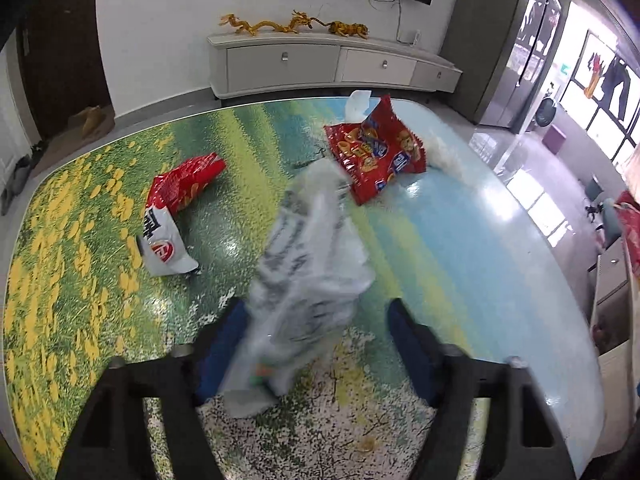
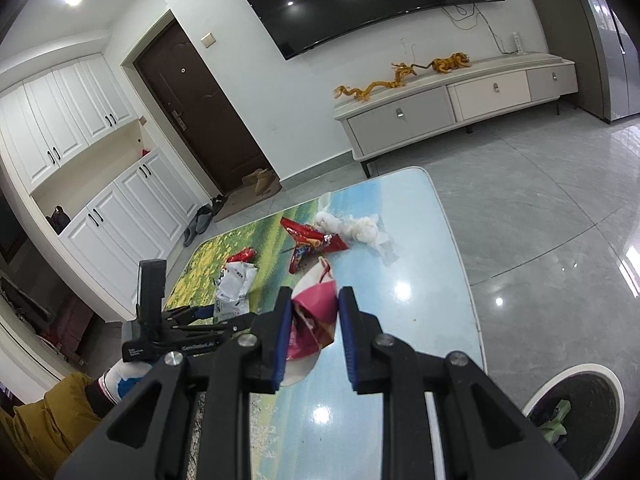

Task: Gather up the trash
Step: 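Carry the pink wrapper and white plastic bag over the bin and open both grippers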

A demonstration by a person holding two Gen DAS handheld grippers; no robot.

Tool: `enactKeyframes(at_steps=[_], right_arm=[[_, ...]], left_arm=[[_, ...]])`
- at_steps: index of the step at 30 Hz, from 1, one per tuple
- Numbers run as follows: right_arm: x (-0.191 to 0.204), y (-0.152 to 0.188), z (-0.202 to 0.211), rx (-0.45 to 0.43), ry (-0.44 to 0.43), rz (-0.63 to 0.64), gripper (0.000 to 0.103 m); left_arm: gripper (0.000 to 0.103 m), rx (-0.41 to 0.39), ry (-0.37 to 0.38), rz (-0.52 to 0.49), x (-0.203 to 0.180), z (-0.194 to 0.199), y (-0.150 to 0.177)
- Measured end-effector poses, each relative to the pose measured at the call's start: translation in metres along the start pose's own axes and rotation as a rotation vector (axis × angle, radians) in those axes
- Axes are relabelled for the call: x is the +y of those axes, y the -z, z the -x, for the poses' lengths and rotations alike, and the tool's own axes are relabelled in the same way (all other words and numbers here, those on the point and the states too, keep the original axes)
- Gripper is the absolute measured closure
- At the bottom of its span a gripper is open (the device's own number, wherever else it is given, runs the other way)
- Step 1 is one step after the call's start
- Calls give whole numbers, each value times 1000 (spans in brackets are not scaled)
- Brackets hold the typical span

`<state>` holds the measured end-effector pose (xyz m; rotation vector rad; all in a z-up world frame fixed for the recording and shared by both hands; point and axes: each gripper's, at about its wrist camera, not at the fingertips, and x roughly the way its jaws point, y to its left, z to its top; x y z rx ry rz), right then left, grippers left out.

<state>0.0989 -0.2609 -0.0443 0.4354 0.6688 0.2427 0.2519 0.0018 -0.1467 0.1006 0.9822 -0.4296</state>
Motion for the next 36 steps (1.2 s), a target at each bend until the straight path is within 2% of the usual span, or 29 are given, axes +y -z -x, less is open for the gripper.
enactKeyframes(at_steps=[2,6,11,17,21,24,29,36], right_arm=[[2,6,8,-4,7,-4,81],[-2,19,26,-12,20,-21,81],[-12,32,49,-28,38,-44,81],[-28,45,83,-80,75,-73,81],[-44,48,111,-133,152,-80,81],[-65,52,132,-167,223,-109,81],[-111,63,156,-187,324,-190,81],[-177,83,167,-146,424,-299,81]], left_arm=[[67,-14,11,36,3,5,-1],[82,-30,41,93,9,17,4],[85,-64,59,91,-1,46,27],[86,-132,115,20,-37,93,31],[86,-171,180,-67,-82,119,26],[86,-166,258,-138,-127,127,21],[86,-93,383,-268,-214,110,20],[85,40,456,-430,-314,63,31]])
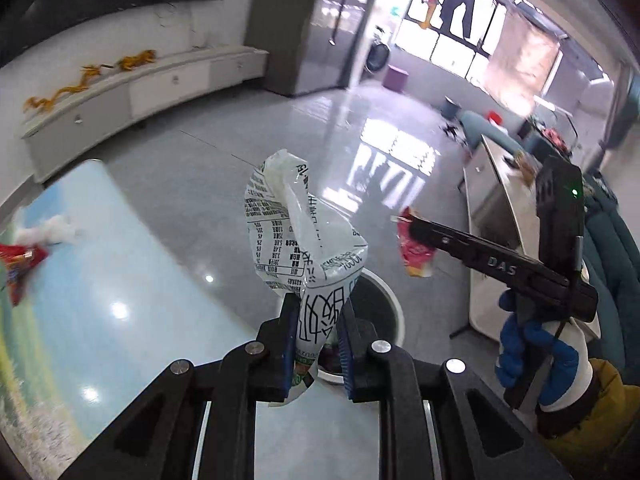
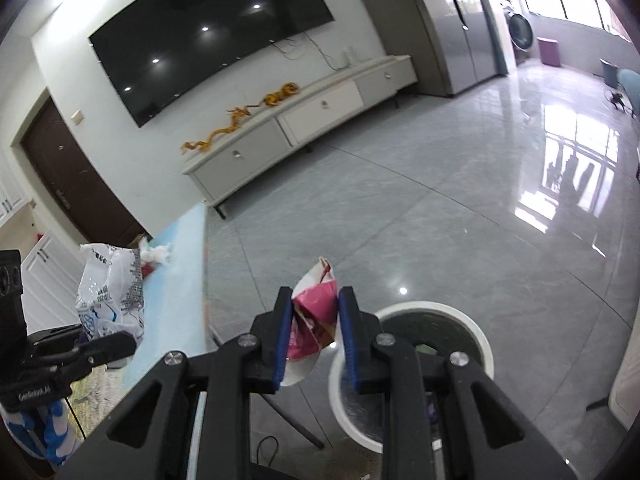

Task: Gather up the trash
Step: 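Carry the pink wrapper and white plastic bag over the bin and open both grippers, then move both tools back over the table toward the remaining trash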

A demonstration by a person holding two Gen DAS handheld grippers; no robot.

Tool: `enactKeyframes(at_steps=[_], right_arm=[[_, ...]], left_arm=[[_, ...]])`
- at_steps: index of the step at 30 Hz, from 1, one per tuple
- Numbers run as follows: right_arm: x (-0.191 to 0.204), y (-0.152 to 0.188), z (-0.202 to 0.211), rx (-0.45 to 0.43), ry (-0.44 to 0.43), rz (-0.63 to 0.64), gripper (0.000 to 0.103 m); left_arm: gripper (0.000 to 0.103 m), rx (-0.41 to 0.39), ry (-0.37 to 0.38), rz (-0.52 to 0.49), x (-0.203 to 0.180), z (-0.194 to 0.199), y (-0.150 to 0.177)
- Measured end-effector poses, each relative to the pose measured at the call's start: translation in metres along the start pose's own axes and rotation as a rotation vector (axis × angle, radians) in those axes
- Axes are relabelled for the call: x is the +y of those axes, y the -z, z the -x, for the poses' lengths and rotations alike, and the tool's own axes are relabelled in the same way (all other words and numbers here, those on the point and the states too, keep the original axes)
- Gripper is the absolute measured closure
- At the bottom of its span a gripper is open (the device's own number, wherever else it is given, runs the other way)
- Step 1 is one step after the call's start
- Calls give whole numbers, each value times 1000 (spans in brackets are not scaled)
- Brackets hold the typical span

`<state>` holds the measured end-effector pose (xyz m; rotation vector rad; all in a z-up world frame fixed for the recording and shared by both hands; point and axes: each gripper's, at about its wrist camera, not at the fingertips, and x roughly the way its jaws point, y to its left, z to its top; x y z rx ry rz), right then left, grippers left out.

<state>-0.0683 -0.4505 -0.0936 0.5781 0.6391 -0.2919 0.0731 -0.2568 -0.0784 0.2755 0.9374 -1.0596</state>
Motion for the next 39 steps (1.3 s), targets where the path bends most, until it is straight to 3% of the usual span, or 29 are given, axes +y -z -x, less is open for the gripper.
enactKeyframes(at_steps=[6,7,8,10,14,20,25,28,33,39], right_arm=[[-38,9,-29,59,54,-68,79],[-43,11,-35,69,62,-74,78],[-47,12,-39,79,72,-81,77],[-56,16,-45,93,93,-98,75],[-67,20,-53,107,122,-113,72],[-68,24,-47,102,123,-118,71],[-49,12,-16,33,94,-88,71],[-25,-4,15,-36,66,-43,71],[29,-29,65,-141,-1,75,71],[108,-68,110,-234,-143,180,71]], left_arm=[[77,74,59,-11,-25,-50,-3],[68,84,72,-7,-28,-58,-4],[51,88,80,0,-30,-63,-4],[31,75,85,15,-31,-71,-6],[31,80,114,38,-31,-78,-7],[31,56,86,38,-34,-66,-6],[31,-42,17,38,-22,-8,-12],[31,-120,-68,38,-7,44,-14],[32,-253,-213,81,29,148,-9],[34,-381,-372,116,64,262,-5]])
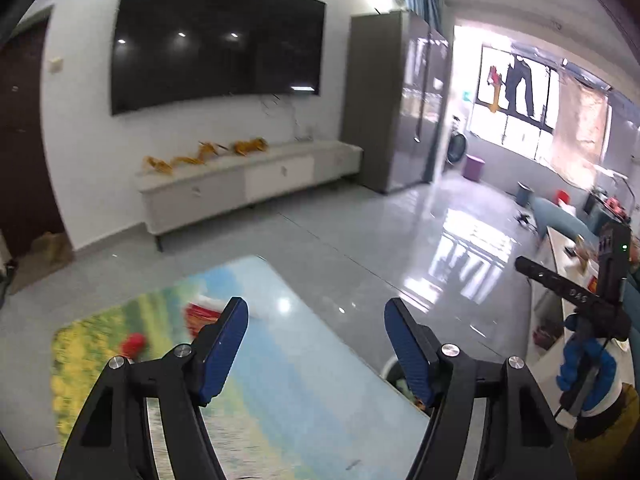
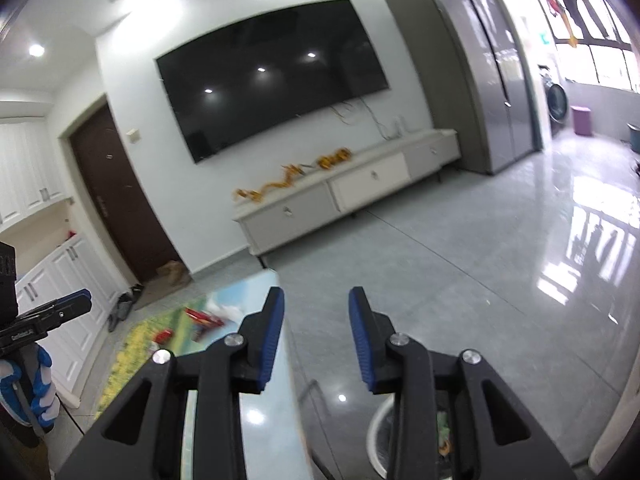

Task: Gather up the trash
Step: 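Move both tools back over the table toward the remaining trash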

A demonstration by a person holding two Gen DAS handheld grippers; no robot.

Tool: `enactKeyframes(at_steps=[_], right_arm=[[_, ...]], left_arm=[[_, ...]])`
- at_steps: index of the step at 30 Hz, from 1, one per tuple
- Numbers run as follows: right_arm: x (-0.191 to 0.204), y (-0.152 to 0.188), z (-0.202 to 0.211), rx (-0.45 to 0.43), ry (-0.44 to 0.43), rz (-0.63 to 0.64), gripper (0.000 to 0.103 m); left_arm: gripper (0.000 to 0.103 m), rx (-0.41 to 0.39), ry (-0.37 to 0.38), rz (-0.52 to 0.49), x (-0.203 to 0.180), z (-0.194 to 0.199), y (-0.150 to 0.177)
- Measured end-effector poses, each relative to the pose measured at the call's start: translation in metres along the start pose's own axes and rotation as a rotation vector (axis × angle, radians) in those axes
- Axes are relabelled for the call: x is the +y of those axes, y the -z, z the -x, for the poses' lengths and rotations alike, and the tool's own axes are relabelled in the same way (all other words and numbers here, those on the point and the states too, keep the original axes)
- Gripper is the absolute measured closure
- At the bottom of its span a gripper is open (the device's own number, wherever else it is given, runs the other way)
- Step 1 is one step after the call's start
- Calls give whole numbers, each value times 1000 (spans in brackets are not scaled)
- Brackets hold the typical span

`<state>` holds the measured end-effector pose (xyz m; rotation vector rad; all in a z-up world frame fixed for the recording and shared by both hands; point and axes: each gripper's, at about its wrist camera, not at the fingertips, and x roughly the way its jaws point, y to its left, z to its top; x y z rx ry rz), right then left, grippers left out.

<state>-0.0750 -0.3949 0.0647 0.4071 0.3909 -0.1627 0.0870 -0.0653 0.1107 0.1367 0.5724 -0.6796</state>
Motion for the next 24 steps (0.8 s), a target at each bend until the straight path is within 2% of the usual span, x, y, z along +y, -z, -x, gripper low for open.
enactKeyframes(at_steps=[6,8,11,15,18,19,24], right_arm=[[77,-59,4,-52,-126,115,71],[102,-74,-3,-58,-169,151,71],[130,-88,-36,-38,-219,176,71],[153,-67,-110,7,-222,198,71],[162,-37,-174,90,-189,201,71],[162,-21,-205,137,-186,195,71],[164,35,-305,287,-148,188,71]], left_arm=[[34,-66,-171,20,61,56,-35],[34,-67,-220,34,82,62,-41],[34,-64,-295,86,120,53,-42],[34,-14,-356,170,168,7,-14],[35,45,-402,218,202,-43,21],[35,56,-400,236,208,-54,31],[35,149,-393,319,247,-134,75]])
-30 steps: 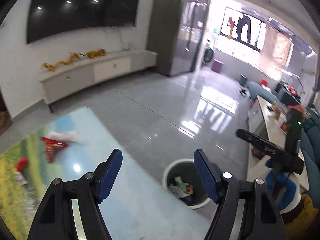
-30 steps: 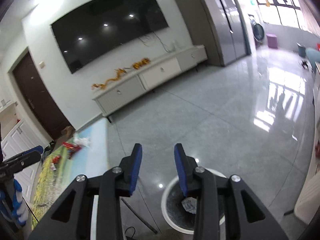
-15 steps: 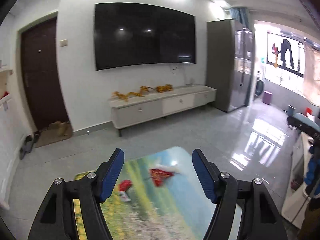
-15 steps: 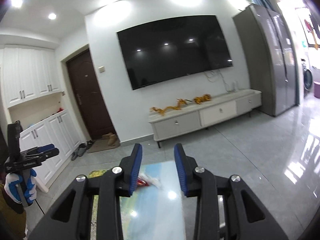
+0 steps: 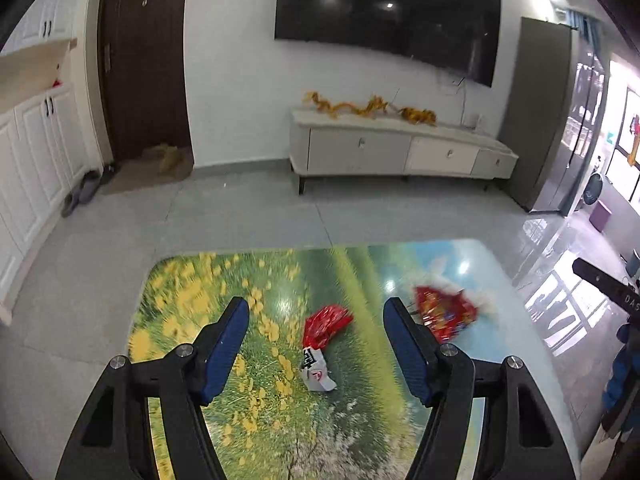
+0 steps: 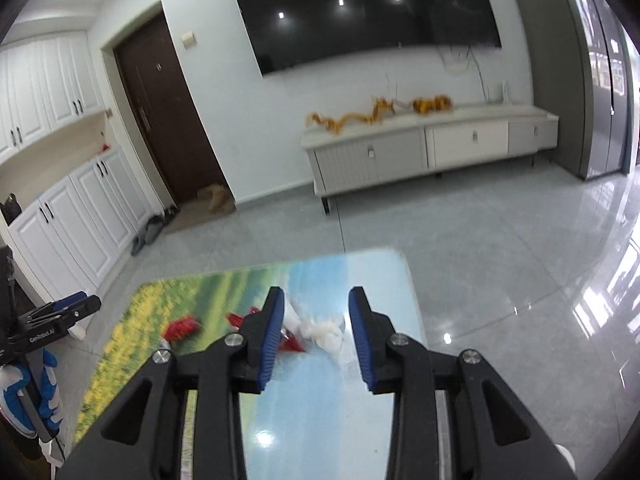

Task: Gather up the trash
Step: 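Move both tools back over the table toward the remaining trash, then grasp the white tissue with the right gripper while the left grasps the red-and-white bag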

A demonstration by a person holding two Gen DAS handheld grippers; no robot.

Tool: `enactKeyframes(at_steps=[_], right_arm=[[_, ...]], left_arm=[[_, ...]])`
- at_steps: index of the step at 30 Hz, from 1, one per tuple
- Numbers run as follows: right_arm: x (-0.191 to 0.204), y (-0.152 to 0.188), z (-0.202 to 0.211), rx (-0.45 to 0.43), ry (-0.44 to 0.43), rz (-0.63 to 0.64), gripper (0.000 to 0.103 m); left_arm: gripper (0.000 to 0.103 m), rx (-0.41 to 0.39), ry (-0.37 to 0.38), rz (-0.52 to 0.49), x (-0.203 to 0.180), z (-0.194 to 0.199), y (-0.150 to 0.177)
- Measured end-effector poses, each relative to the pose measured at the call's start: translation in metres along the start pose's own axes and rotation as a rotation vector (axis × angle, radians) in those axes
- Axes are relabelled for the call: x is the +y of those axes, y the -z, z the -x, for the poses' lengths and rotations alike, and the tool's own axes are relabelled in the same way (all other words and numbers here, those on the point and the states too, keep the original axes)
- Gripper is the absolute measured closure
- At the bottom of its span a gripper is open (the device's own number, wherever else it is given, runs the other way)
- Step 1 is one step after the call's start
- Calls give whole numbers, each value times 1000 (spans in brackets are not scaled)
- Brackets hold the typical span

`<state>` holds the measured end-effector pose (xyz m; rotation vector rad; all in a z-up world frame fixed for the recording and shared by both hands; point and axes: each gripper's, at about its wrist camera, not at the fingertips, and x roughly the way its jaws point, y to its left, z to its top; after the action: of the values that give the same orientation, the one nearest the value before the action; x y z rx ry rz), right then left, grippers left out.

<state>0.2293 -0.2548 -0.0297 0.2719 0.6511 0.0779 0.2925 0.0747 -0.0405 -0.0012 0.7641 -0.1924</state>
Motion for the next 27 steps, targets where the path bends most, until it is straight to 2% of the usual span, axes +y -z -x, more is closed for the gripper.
enactKeyframes(at_steps=[6,12,15,17,18,23,25,27], right_arm=[[-6,26,-79,109,0,-13,71],[-8,39,-117,172,15,-3,72],[-6,43,-122,182,28,13,73],[-2,44,-123,191,41,20,80],[0,47,-121,197,46,16,82],[9,60,-113,210,50,41,82],[10,63,-111,213,45,44,84],[11,66,-109,216,45,46,91]], left_arm=[[35,81,-8,27,9,-66,24],[42,135,-6,33,8,-98,43],[51,152,-6,24,5,-104,48],[61,160,-6,20,5,-107,50],[63,156,-17,14,4,-107,51],[81,159,-24,6,3,-106,52],[82,156,-18,18,4,-104,54],[83,151,-11,31,6,-101,56]])
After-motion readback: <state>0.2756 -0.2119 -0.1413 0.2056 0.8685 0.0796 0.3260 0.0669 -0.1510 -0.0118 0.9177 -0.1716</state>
